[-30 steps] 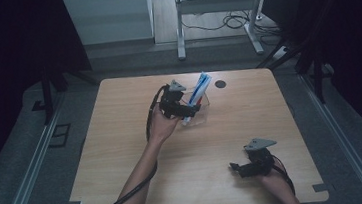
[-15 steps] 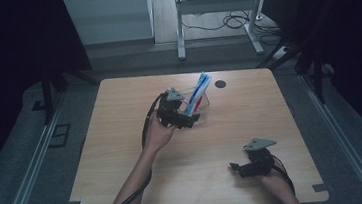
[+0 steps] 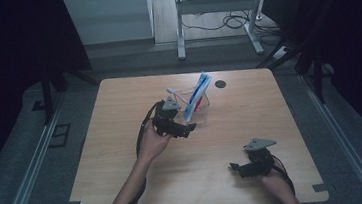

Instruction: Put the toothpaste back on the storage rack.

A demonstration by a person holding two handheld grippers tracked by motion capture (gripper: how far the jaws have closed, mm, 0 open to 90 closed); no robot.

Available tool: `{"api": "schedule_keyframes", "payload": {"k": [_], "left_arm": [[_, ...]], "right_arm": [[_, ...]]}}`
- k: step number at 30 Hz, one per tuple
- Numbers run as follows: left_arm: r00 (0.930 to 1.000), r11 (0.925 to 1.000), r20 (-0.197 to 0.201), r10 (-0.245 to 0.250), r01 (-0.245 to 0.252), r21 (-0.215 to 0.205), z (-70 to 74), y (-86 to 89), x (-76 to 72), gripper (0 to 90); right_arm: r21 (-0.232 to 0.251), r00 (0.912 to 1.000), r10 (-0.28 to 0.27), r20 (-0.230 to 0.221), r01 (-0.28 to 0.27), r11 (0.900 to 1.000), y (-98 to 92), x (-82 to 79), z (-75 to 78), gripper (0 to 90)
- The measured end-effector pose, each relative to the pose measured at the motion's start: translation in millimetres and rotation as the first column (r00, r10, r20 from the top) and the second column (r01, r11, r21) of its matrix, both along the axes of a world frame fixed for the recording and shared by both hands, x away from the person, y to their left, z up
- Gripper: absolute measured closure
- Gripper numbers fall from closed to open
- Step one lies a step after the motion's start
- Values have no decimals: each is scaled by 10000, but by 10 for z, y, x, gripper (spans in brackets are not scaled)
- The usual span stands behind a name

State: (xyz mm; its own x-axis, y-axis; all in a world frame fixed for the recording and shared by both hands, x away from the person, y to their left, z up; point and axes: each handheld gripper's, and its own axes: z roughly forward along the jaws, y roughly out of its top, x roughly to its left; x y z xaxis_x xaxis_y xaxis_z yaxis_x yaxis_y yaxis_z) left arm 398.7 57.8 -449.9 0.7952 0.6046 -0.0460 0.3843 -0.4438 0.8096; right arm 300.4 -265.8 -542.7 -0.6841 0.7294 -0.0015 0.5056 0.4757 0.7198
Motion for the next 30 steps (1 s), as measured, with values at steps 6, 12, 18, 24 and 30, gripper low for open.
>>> {"api": "schedule_keyframes", "payload": {"k": [6, 12, 18, 24, 30], "left_arm": [[10000, 10000, -45, 57, -57, -22, -25, 75, -88, 0], [10000, 10000, -22, 71, -71, -25, -112, 153, -188, 0], [10000, 10000, -10, 50, -50, 14, -223, 236, -282, 0], [9999, 10000, -62, 81, -81, 28, -323, 302, -374, 0], [10000, 9996, 6, -18, 18, 298, -429, 338, -455, 0]], "right_arm": [[2, 10000, -2, -7, 2, 10000, 0, 0, 0, 105], [9, 10000, -12, -9, 12, 10000, 1, -1, 0, 105], [11, 10000, -11, -13, 11, 10000, 1, -1, 0, 105], [9, 10000, -16, -4, 16, 10000, 1, 0, 0, 106], [17, 10000, -29, -2, 29, 10000, 2, -1, 0, 107]]}}
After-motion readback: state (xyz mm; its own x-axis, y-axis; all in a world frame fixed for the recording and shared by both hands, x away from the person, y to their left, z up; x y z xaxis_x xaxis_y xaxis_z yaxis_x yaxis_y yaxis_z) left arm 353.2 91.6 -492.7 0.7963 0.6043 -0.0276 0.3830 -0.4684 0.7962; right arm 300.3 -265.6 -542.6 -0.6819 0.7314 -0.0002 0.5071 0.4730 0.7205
